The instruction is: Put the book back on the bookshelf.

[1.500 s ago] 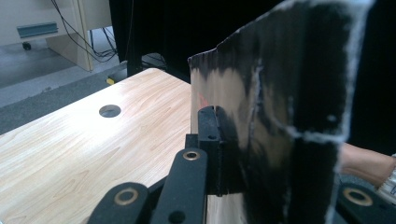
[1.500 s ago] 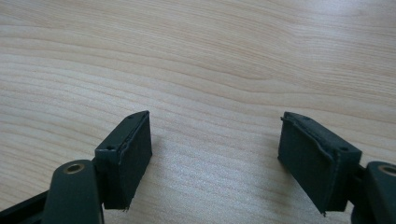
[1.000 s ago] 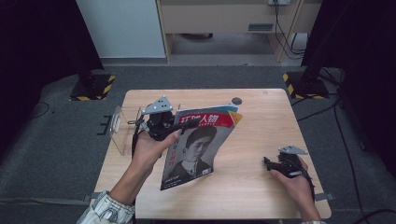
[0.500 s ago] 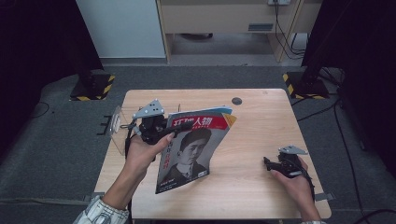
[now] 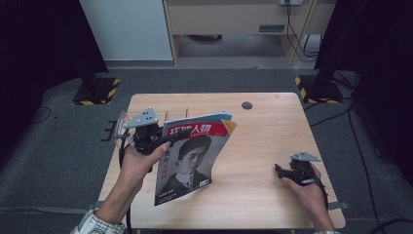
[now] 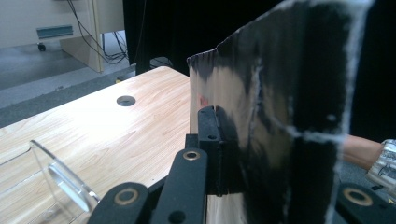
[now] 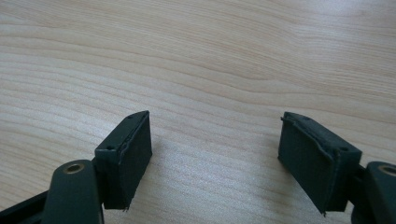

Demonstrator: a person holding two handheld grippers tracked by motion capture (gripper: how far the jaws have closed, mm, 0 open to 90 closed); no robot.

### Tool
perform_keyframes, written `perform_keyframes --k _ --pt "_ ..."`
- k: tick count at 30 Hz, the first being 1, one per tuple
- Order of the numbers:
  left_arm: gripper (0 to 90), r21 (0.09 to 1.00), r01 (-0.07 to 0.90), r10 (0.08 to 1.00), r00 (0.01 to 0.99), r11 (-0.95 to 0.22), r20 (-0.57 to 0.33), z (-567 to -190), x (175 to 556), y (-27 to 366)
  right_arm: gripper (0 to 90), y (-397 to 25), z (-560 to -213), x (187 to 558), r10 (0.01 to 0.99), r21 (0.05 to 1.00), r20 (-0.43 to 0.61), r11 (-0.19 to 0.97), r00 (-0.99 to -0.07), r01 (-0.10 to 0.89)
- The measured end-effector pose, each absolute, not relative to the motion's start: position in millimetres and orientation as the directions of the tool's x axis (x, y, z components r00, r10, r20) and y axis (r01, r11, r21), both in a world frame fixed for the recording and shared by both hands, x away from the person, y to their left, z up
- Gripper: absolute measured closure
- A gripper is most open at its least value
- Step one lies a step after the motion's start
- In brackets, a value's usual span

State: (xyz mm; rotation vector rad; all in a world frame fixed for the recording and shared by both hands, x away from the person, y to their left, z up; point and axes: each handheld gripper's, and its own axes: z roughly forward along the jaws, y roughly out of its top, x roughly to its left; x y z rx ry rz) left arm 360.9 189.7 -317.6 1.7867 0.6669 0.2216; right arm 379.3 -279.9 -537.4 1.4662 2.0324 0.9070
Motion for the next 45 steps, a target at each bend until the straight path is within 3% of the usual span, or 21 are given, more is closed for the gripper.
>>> perform_keyframes --k 45 --pt "86.5 0.932 0.342 0.618 0.761 -0.121 -0.199 -321.0 345.9 254.8 25.7 -279.6 -537.5 379.0 0.948 0.743 0.003 0.211 -0.318 0.635"
